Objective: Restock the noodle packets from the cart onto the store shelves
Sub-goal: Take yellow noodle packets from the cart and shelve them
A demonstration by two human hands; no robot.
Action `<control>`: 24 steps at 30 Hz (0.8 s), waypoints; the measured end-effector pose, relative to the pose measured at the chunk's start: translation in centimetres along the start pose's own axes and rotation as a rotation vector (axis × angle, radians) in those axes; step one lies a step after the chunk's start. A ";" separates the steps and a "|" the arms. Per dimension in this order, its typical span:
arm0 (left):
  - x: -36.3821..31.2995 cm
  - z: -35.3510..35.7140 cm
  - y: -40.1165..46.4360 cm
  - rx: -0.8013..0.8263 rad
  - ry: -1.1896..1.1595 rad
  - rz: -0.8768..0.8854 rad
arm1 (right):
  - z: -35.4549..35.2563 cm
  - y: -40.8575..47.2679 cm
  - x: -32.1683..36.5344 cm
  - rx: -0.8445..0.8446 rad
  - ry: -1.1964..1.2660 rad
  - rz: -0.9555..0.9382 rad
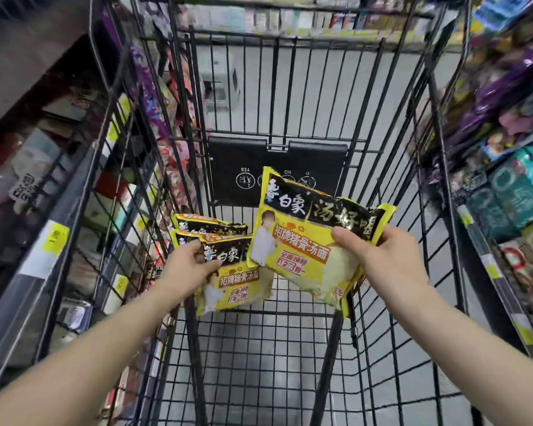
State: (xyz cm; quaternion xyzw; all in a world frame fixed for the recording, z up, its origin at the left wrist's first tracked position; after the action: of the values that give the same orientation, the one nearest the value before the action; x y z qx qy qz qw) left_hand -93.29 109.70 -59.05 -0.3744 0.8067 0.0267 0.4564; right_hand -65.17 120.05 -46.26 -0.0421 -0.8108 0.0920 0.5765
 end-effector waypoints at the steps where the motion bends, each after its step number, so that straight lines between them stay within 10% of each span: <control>1: -1.1 -0.7 -0.3 0.008 -0.051 -0.007 | -0.4 0.0 0.8 0.002 0.005 -0.001; 24: -32.6 -22.4 -13.1 0.256 -0.464 0.400 | -21.9 -11.2 25.4 -0.077 0.096 -0.099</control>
State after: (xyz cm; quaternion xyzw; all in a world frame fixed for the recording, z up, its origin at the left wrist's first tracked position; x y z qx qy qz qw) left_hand -91.21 110.57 -17.42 -0.1324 0.7356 0.0988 0.6569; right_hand -52.56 115.72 -13.55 -0.0284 -0.7862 0.0299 0.6166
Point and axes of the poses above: each hand's wrist, its own y-axis towards the middle knuckle, its own z-axis out of the palm, x = y × z, the point moved 8 cm from there along y, towards the middle knuckle, and after that the axes turned 9 degrees about -x, right-handed, at the moved point
